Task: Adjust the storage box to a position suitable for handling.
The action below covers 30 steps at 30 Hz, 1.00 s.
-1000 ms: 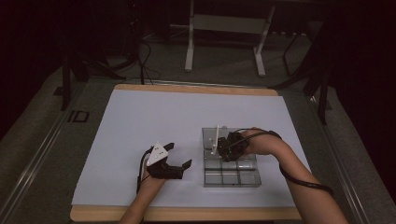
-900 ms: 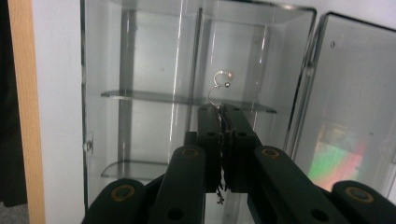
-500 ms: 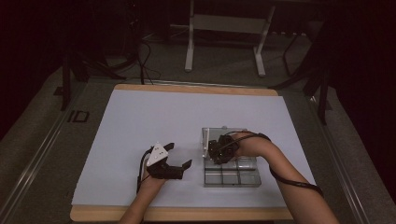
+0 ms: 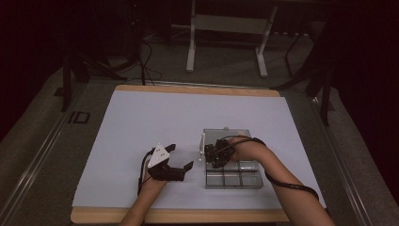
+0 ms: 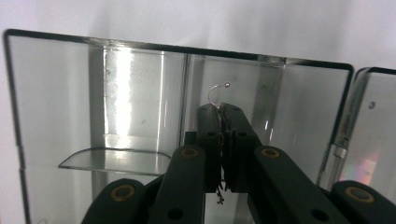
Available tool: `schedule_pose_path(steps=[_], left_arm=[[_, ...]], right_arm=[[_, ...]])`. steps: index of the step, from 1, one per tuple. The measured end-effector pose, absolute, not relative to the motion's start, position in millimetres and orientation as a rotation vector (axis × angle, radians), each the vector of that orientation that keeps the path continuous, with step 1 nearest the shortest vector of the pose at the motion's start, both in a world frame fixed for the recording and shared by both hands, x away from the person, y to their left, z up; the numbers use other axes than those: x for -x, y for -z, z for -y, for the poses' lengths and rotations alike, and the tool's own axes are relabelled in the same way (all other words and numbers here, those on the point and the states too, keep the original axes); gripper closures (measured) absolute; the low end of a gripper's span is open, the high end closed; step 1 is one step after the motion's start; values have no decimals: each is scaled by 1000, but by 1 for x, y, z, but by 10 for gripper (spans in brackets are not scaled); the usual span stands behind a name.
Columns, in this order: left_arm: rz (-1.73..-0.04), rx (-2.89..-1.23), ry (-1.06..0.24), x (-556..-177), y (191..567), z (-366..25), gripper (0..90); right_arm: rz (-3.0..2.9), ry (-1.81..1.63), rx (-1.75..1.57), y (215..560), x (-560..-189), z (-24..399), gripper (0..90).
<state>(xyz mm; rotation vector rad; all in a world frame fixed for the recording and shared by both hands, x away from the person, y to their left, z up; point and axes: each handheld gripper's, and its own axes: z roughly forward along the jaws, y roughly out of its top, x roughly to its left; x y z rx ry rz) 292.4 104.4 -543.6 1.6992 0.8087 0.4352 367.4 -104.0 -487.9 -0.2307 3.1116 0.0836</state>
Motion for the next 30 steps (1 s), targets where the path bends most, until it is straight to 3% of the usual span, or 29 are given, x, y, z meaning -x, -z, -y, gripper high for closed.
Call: schedule_pose_path(steps=[14, 30], left_arm=[[-809, -1696, -432, -292, 544, -105, 34], [-810, -1699, -435, -292, 544, -104, 34]], right_arm=[[-3119, -65, 234, 496, -368, 100, 847], [-3098, -105, 228, 472, -363, 110, 839]])
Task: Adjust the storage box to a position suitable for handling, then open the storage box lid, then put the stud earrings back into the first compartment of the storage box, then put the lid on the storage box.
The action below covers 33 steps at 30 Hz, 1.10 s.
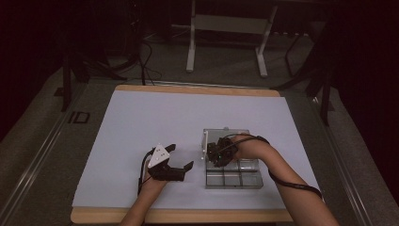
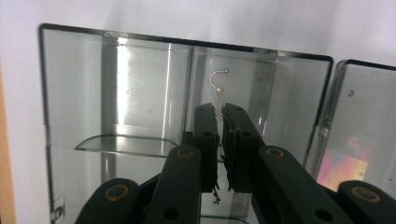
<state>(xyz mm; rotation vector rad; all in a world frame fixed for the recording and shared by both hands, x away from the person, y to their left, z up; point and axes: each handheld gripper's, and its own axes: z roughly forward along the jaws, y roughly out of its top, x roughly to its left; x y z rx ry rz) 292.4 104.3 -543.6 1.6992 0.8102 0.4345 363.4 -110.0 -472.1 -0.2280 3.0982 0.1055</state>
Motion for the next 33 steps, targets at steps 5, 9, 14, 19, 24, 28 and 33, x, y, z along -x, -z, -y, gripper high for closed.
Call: schedule_pose_path(steps=[5, 9, 14, 19, 24, 28, 33], left_arm=[[-811, -1701, -435, -293, 544, -104, 33], [-815, -1699, -433, -293, 544, -104, 33], [-816, -1699, -430, -293, 544, -104, 34], [-818, -1699, -434, -293, 544, -104, 34], [-819, -1704, -433, -293, 543, -104, 34], [-826, -1712, -429, -294, 543, -103, 34], [-849, -1740, -435, -296, 543, -100, 33]], right_arm=[[-3092, -119, 227, 467, -360, 116, 827], [-3085, -139, 220, 462, -358, 122, 784], [-3079, -156, 192, 458, -357, 130, 755], [-3072, -180, 141, 455, -356, 139, 711], [-3050, -214, 80, 453, -357, 151, 647], [-3049, -252, 17, 451, -357, 165, 640], [-3029, -313, -69, 449, -356, 183, 593]])
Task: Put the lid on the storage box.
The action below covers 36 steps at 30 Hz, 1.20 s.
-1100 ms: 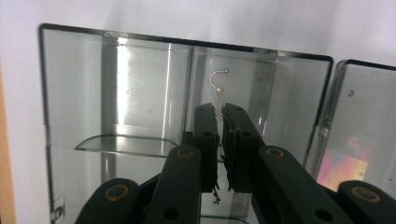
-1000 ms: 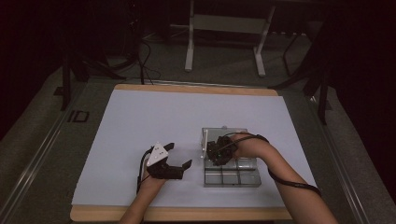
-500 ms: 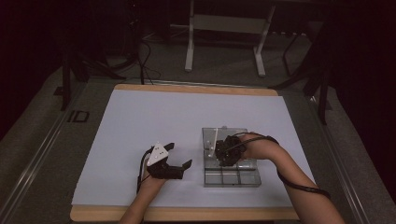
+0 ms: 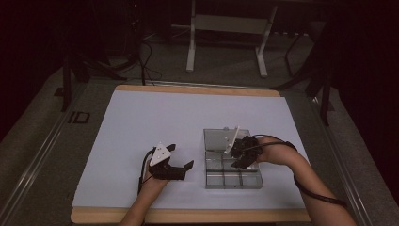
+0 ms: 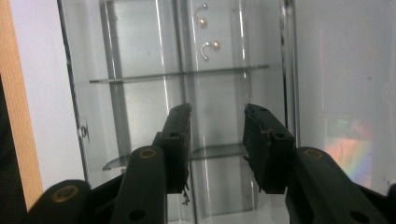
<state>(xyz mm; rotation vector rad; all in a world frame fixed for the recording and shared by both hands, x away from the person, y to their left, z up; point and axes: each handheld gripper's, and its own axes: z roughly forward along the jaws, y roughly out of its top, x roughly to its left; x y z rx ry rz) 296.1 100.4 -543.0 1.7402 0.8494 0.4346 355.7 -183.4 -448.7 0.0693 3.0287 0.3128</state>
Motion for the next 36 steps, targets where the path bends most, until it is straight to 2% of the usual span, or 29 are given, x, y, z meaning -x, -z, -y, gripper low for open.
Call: schedule_pose_path(steps=[13, 19, 28, 32, 36], left_arm=[[-787, -1850, -384, -296, 536, -87, 33], [-834, -1891, -356, -299, 527, -77, 42], [-895, -1938, -310, -308, 517, -63, 41], [-931, -1927, -272, -316, 510, -63, 41], [-934, -1937, -288, -323, 503, -60, 40]], right_arm=[[-2888, -574, -413, 443, -348, 250, 484], [-2798, -645, -564, 450, -348, 276, 433], [-2668, -759, -711, 453, -346, 295, 386], [-2571, -788, -799, 461, -348, 299, 339], [-2496, -842, -844, 467, -348, 304, 321]])
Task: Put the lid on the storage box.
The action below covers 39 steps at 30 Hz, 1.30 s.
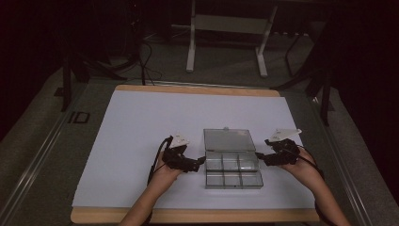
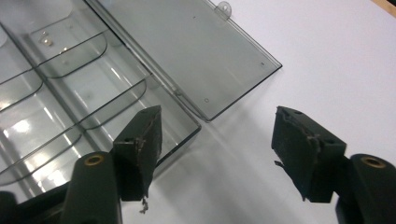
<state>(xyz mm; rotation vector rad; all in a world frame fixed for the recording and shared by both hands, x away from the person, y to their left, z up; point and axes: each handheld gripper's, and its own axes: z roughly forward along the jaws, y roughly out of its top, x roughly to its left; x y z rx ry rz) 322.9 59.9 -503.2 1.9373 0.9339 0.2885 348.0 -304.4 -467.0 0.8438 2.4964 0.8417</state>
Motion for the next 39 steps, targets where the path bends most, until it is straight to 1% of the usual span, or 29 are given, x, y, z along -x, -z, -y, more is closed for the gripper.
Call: schedule_pose_path(steps=[2, 3, 5, 11, 13, 17, 18, 21, 22, 23, 26, 29, 31, 35, 36, 38, 39], left_arm=[[-932, -1943, -287, -327, 500, -57, 34], [-929, -1944, -288, -329, 499, -55, 33], [-939, -1938, -289, -334, 497, -53, 33], [-955, -1980, -260, -347, 497, -39, 34], [-965, -1989, -255, -353, 497, -34, 40], [-979, -2009, -230, -367, 497, -22, 68], [-983, -2010, -222, -371, 498, -19, 68], [-1036, -1993, -160, -382, 500, -14, 70], [-1053, -1987, -152, -385, 501, -13, 102], [-1083, -1986, -153, -387, 501, -11, 154], [-1155, -1974, -128, -394, 503, -11, 156], [-1198, -1970, -96, -396, 506, -11, 156], [-1217, -1972, -83, -396, 508, -10, 172], [-1273, -1946, -30, -398, 512, -14, 251], [-1280, -1939, -15, -399, 513, -15, 257], [-1293, -1919, 35, -401, 515, -18, 308], [-1298, -1906, 74, -402, 516, -19, 310]], right_arm=[[-2458, -844, -852, 470, -348, 306, 313], [-2454, -853, -868, 471, -348, 307, 295], [-2427, -854, -887, 475, -348, 309, 299], [-2368, -923, -963, 481, -346, 314, 257], [-2348, -930, -981, 482, -346, 315, 225], [-2291, -966, -1006, 481, -346, 317, 194], [-2266, -977, -1011, 481, -346, 317, 169], [-2221, -1005, -1024, 479, -345, 317, 117], [-2211, -1012, -1028, 478, -345, 316, 115], [-2210, -1019, -1030, 478, -345, 315, 115], [-2209, -1028, -1034, 478, -347, 312, 115], [-2211, -1016, -1019, 479, -348, 308, 116], [-2209, -994, -1014, 480, -349, 306, 131], [-2225, -990, -1015, 484, -353, 303, 136], [-2221, -988, -1019, 485, -353, 302, 138], [-2230, -988, -1016, 486, -354, 301, 138], [-2228, -981, -1014, 486, -354, 300, 138]])
